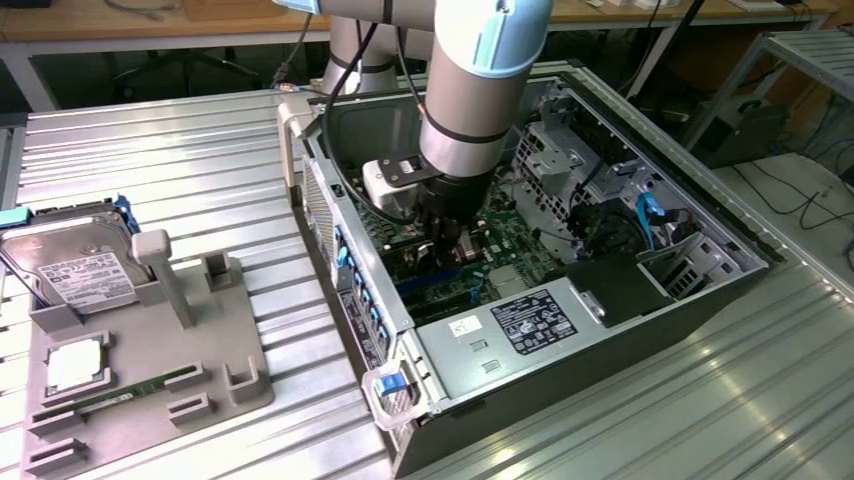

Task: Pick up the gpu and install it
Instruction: 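Insert the gpu into the slot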

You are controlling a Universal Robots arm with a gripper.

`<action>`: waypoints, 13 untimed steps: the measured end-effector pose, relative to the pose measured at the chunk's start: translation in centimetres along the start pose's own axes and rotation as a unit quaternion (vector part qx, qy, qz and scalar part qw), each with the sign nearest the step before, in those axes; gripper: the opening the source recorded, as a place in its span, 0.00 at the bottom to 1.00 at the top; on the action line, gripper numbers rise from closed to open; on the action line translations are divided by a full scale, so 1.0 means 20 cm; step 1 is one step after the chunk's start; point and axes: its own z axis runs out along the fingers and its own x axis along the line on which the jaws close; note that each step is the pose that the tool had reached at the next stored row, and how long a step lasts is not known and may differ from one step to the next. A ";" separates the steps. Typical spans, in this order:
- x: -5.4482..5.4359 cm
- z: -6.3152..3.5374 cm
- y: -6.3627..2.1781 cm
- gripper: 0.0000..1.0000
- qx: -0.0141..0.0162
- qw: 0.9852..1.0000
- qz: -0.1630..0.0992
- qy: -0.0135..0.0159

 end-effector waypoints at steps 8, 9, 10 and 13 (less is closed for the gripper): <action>0.00 0.000 0.000 0.28 0.000 1.000 0.000 0.000; 0.00 0.000 0.000 0.28 0.000 1.000 0.000 0.000; 0.00 0.000 0.000 0.28 0.000 1.000 0.000 0.000; 0.00 -0.001 0.001 0.28 0.000 1.000 0.001 0.000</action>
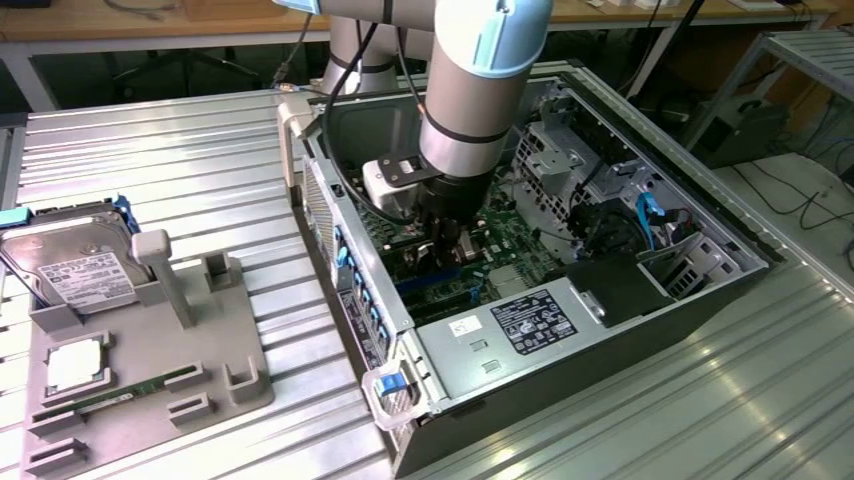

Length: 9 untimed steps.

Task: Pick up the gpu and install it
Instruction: 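Insert the gpu into the slot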

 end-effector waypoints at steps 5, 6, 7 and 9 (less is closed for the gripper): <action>0.00 -0.001 0.000 0.28 0.000 1.000 0.008 0.001; 0.00 -0.001 0.000 0.28 0.000 1.000 0.009 0.001; 0.00 -0.001 0.000 0.28 0.001 1.000 0.010 0.001; 0.00 -0.001 -0.001 0.28 0.001 1.000 0.013 0.001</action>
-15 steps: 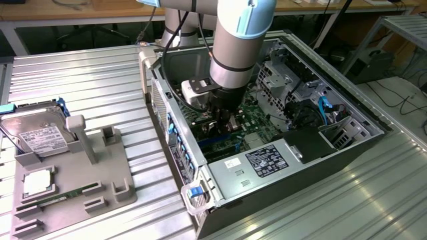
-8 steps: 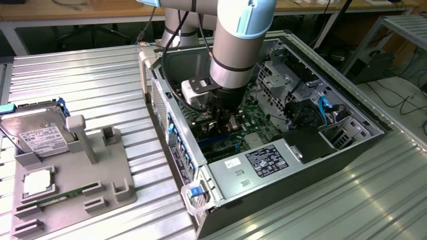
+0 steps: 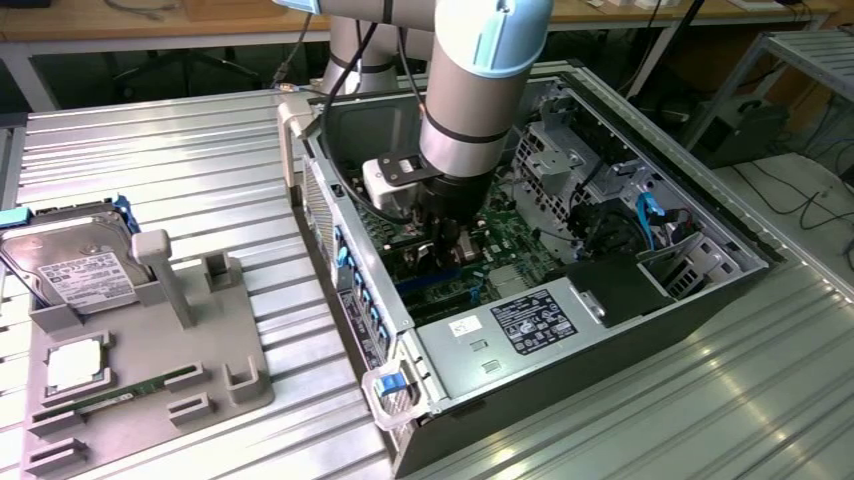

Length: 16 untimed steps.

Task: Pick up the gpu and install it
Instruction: 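Insert the gpu into the slot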

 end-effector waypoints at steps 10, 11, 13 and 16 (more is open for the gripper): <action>0.00 -0.001 0.000 0.28 0.000 1.000 0.003 0.000; 0.00 -0.001 0.000 0.28 0.000 1.000 0.003 0.000; 0.00 -0.003 0.004 0.28 0.000 1.000 0.003 0.000; 0.00 -0.008 0.010 0.28 0.001 1.000 0.003 0.000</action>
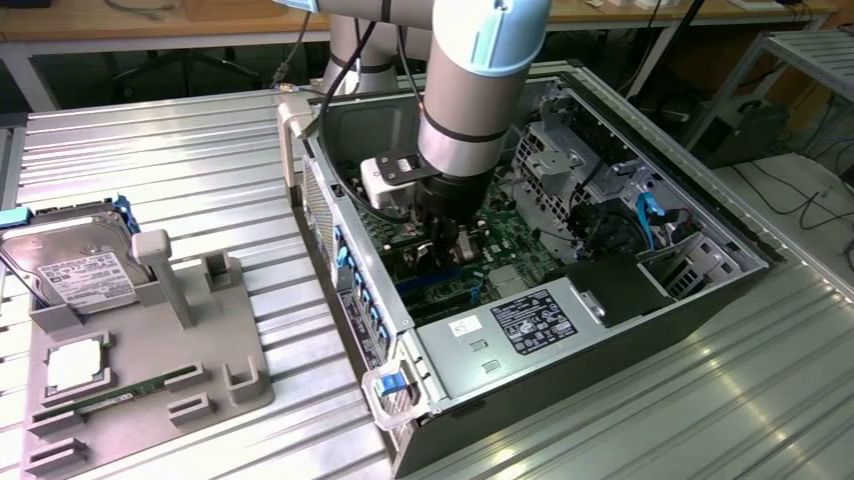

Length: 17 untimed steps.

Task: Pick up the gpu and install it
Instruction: 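Insert the gpu into the slot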

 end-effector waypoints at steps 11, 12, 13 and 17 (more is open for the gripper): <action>0.02 -0.005 0.006 0.28 0.000 1.000 0.001 0.000; 0.02 -0.005 0.006 0.28 0.000 1.000 0.001 0.000; 0.02 -0.005 0.006 0.28 0.000 1.000 0.000 0.000; 0.02 -0.005 0.006 0.28 0.000 1.000 0.001 0.000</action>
